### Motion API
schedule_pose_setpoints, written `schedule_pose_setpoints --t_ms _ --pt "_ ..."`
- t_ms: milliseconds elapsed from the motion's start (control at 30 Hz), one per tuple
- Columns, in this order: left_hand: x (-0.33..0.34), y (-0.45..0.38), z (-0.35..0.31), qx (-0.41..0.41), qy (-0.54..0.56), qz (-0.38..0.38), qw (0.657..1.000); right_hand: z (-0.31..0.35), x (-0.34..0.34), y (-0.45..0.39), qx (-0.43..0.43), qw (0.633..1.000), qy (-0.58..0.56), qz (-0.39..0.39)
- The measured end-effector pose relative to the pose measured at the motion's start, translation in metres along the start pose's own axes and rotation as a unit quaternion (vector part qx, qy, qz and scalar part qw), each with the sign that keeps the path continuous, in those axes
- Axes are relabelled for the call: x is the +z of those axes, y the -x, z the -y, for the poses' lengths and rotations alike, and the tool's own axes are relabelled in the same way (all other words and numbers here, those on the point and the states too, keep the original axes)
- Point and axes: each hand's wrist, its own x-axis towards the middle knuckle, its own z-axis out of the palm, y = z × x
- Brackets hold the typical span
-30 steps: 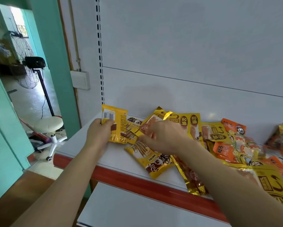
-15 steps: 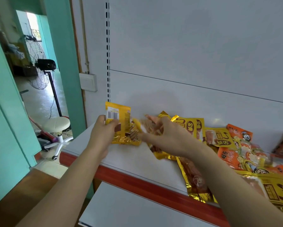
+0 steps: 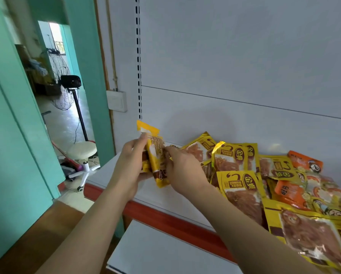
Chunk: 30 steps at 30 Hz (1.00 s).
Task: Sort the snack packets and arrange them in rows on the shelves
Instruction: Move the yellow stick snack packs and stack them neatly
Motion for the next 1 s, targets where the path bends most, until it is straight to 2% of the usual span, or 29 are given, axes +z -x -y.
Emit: schedule_pose_setpoints --t_ms 67,167,233,367,467,567,667,700,767,833,867,933,1000 --pt "-0.002 -0.005 0.003 0.007 -0.042 0.024 0.999 0.008 0.009 -0.002 0.013 0.999 0.019 -0.046" --pt "-0.011 -0.016 0.009 0.059 -0.127 -0.001 0.99 0.01 0.015 -0.009 0.034 0.997 0.012 -0.063" --pt "-0.027 -0.028 0.009 0.054 -0.101 -0.01 0.993 -0.001 0.015 -0.013 0.071 0.997 0.035 -0.021" --pt "-0.055 -0.049 0.007 0.059 -0.104 -0.012 0.993 -0.009 0.016 -0.007 0.091 0.972 0.165 0.139" --pt "-0.062 -0.052 0.007 0.077 -0.123 0.006 0.989 -0.003 0.019 -0.008 0.124 0.946 0.256 0.156" --pt "-0.065 -0.052 0.01 0.068 -0.116 0.033 0.99 -0.005 0.025 -0.011 0.073 0.942 0.311 0.099" --pt "-0.07 -0.052 0.011 0.061 -0.13 0.041 0.989 -0.009 0.025 -0.009 0.022 0.947 0.319 0.036" --pt "-0.071 -0.053 0.01 0.057 -0.128 0.037 0.989 -0.008 0.024 -0.006 0.018 0.952 0.304 -0.008" --pt "-0.074 -0.056 0.009 0.051 -0.123 0.026 0.991 -0.004 0.017 -0.002 0.037 0.959 0.237 -0.149" --pt "-0.074 -0.058 0.01 0.047 -0.114 0.022 0.992 0.006 0.006 0.001 0.076 0.946 0.14 -0.281" --pt "-0.071 -0.056 0.009 0.046 -0.11 0.026 0.993 0.013 0.003 0.002 0.068 0.939 0.114 -0.318" --pt "-0.061 -0.051 0.007 0.039 -0.096 0.043 0.994 0.028 0.006 0.007 -0.002 0.94 0.109 -0.325" --pt "-0.048 -0.046 0.005 0.032 -0.083 0.056 0.994 0.035 0.022 0.018 -0.078 0.952 0.128 -0.266"
